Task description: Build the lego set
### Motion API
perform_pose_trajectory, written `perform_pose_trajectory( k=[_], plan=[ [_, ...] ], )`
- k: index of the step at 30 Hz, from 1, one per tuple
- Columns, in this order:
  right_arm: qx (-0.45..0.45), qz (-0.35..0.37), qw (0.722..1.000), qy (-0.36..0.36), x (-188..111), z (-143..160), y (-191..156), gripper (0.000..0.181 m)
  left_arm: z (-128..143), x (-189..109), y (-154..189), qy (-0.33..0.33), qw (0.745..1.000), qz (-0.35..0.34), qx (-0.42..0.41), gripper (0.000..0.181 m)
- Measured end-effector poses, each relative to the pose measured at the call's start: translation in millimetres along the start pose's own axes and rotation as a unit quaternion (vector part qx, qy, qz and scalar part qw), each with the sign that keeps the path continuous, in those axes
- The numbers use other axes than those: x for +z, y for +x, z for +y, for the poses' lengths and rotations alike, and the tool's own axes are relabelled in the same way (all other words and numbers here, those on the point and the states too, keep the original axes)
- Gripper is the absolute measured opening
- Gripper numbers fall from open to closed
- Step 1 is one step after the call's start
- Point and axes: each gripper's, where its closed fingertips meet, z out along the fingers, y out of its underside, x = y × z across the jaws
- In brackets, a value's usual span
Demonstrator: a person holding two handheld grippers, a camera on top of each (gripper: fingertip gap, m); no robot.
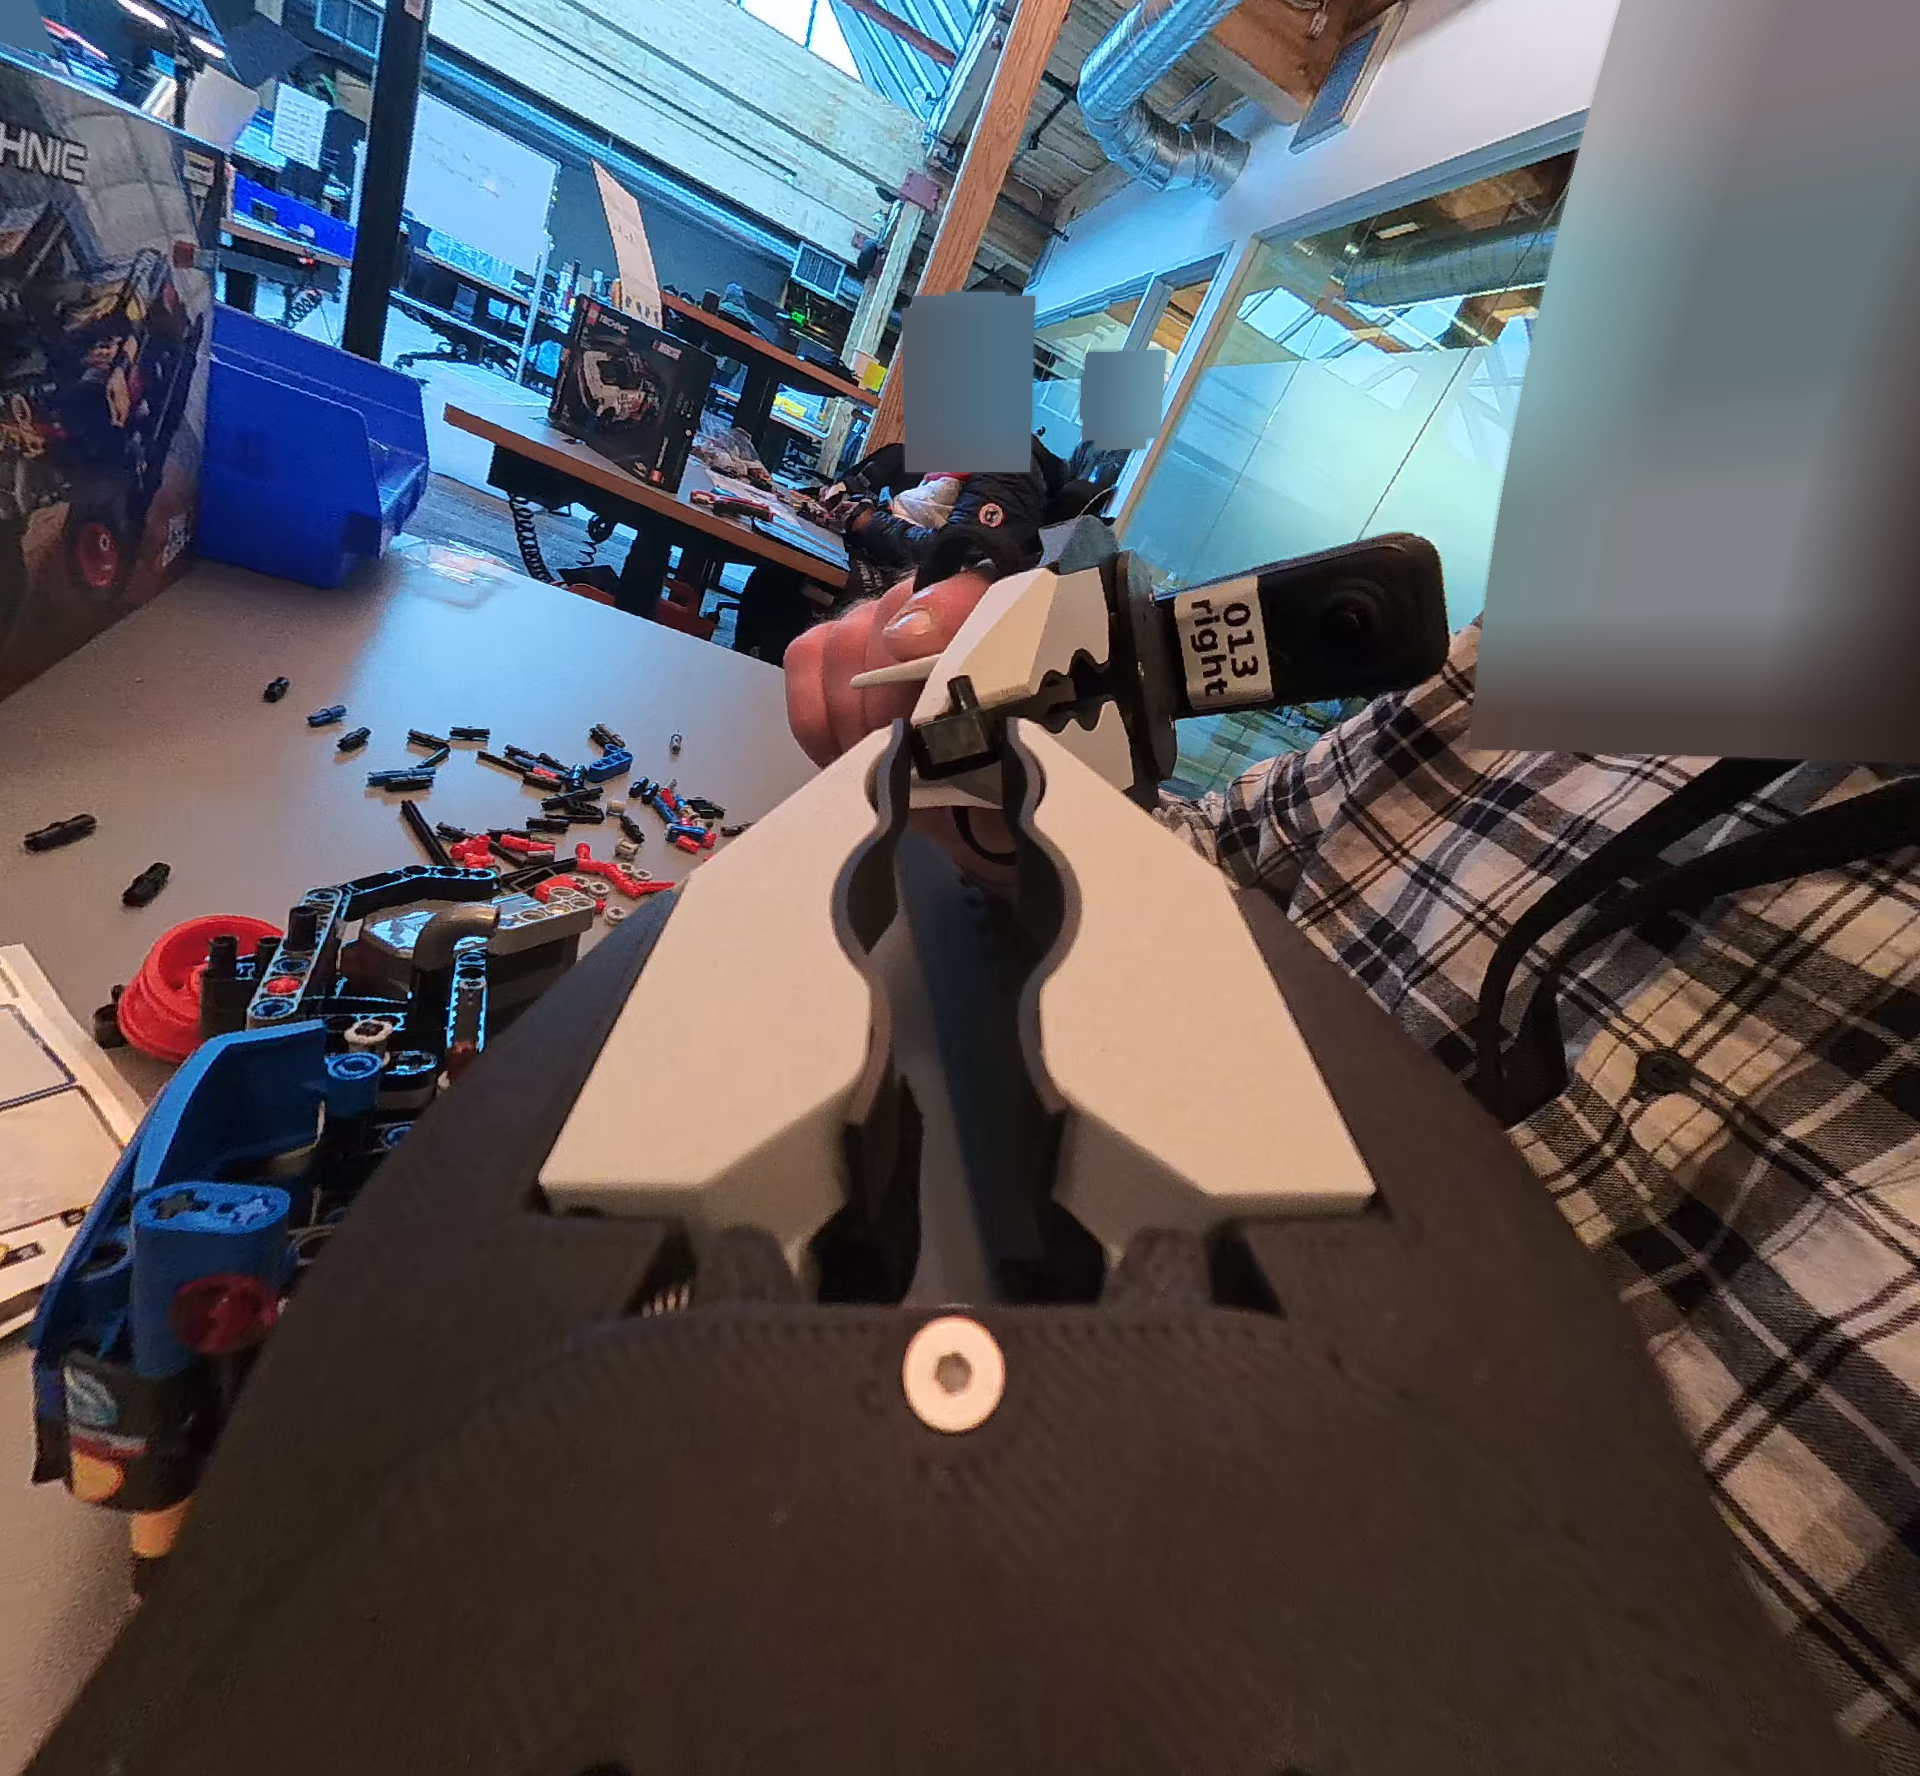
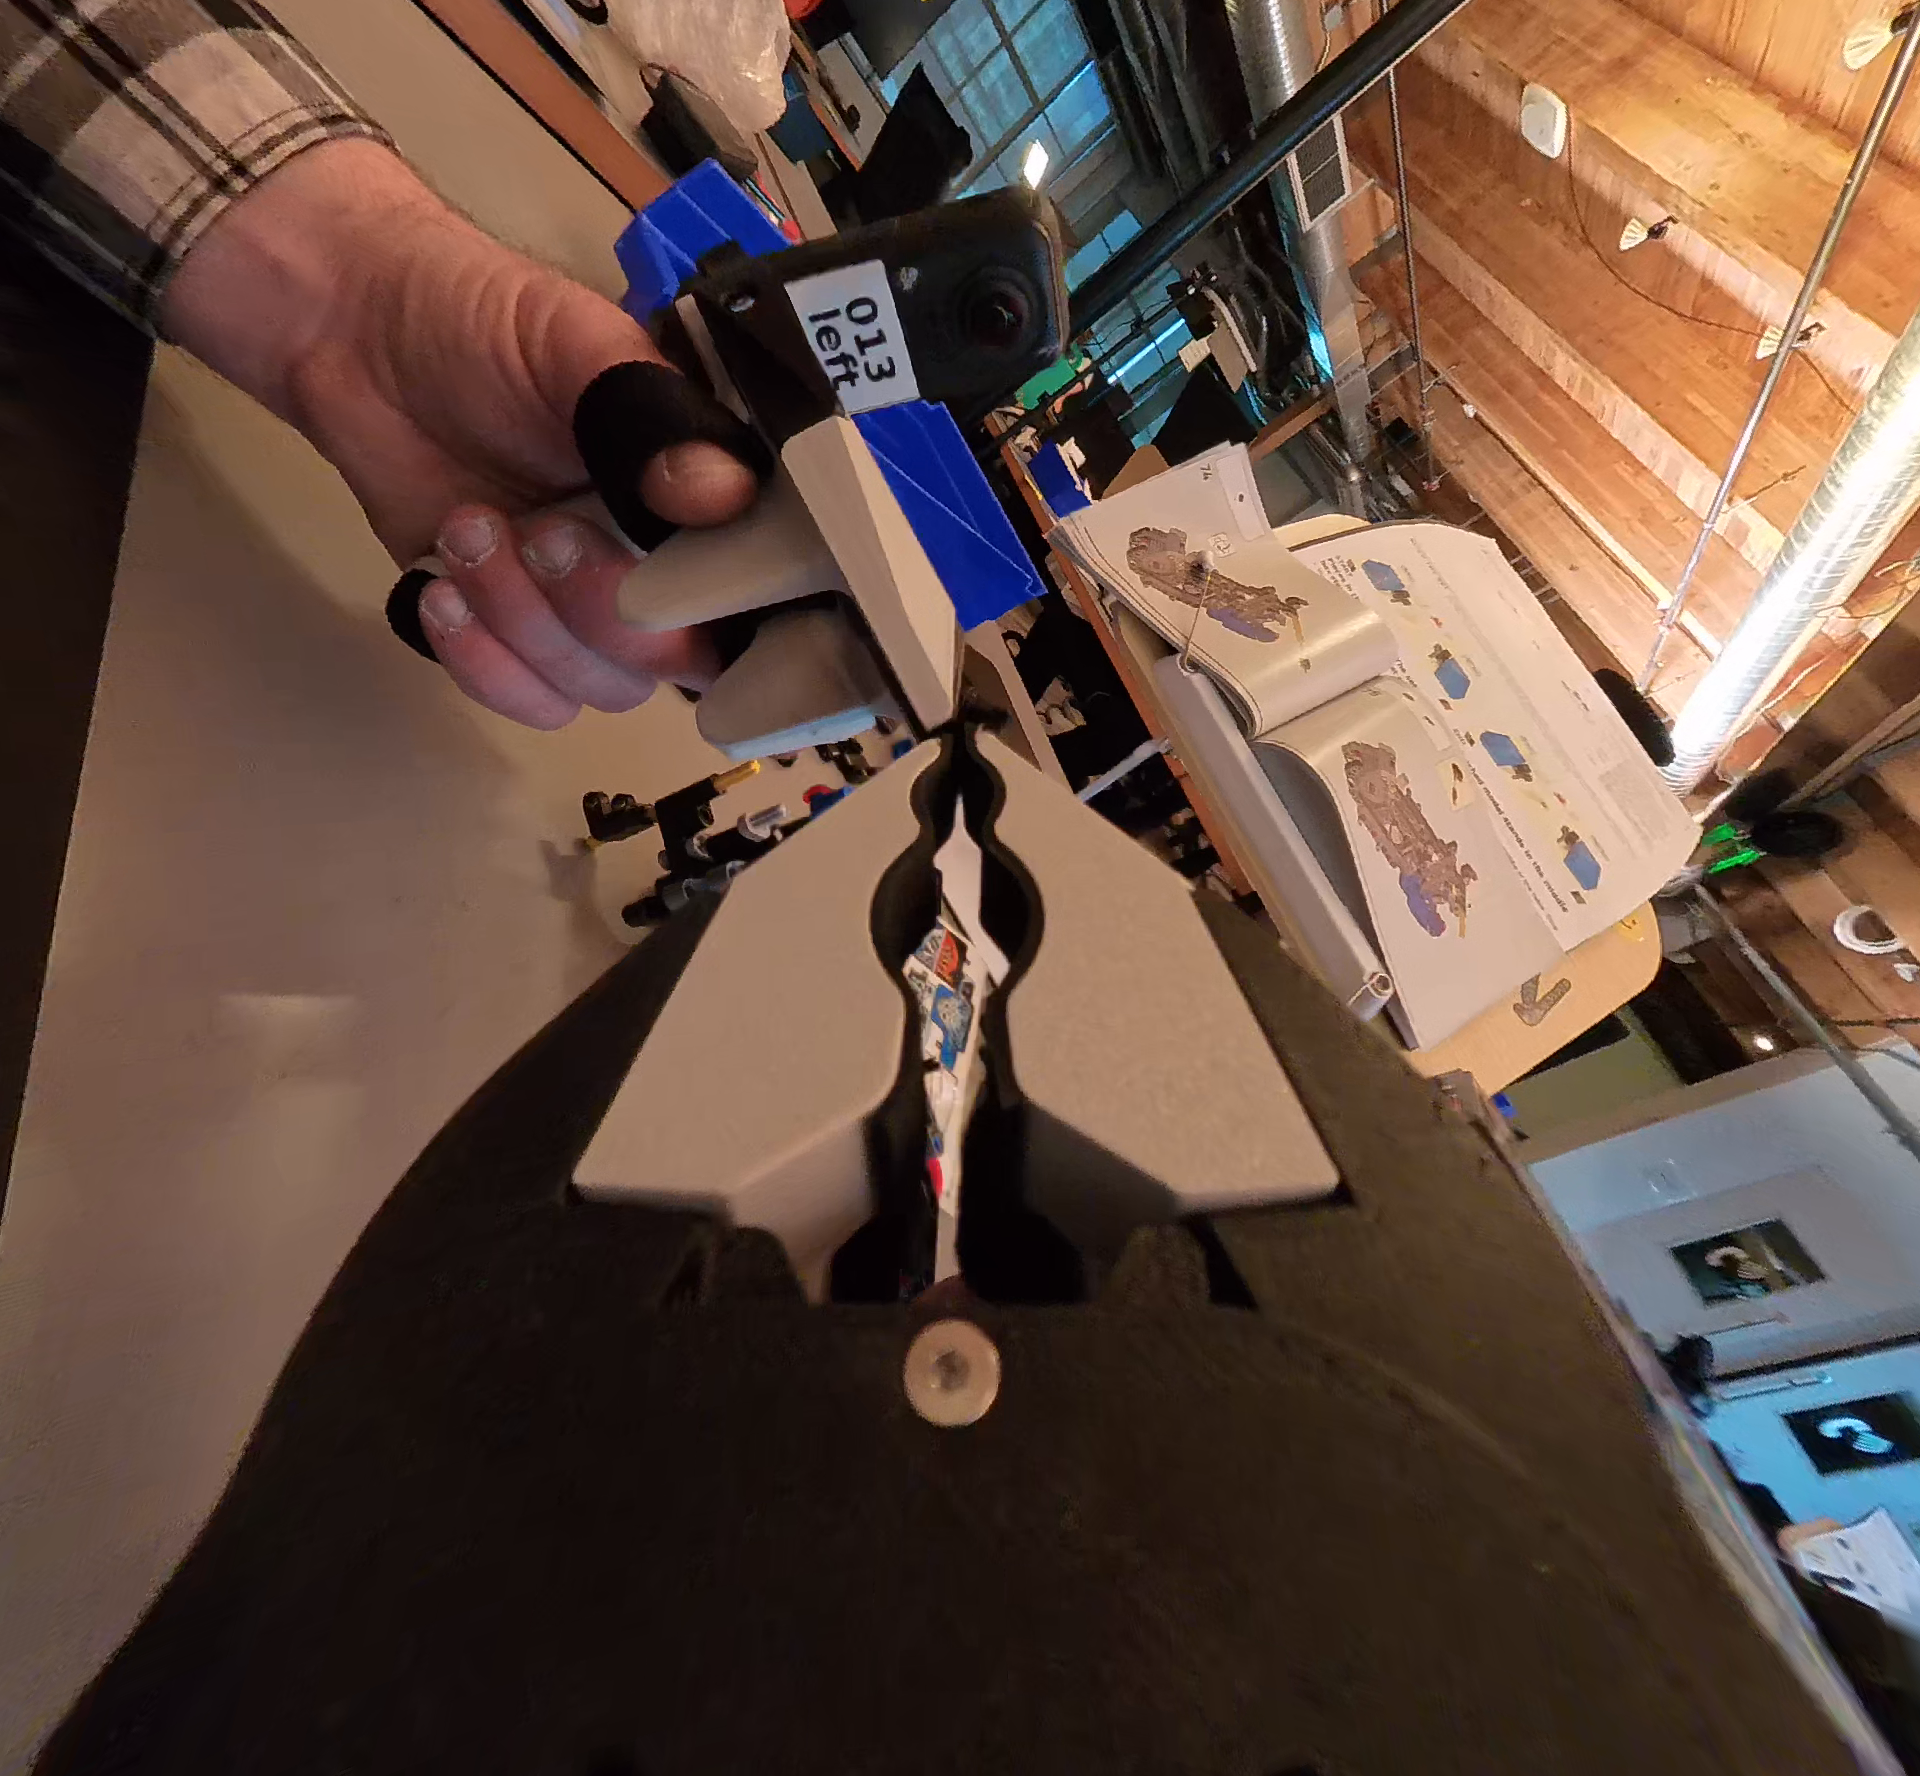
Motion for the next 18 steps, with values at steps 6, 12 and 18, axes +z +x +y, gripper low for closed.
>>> perform_pose_trajectory(
  k=[6,12,18],
  plan=[
    [0.021,-0.015,1.000,0.018,-3,-1,1,0.013,0,-3,1,-0.014,1.000,0.001,0.002,0.015],
    [0.089,-0.065,0.993,0.053,-8,-6,-1,0.015,7,-5,2,-0.046,0.999,0.003,-0.004,0.015],
    [0.146,-0.113,0.980,0.079,-13,-9,-5,0.011,17,-6,1,-0.078,0.997,0.003,-0.014,0.015]
  ],
)
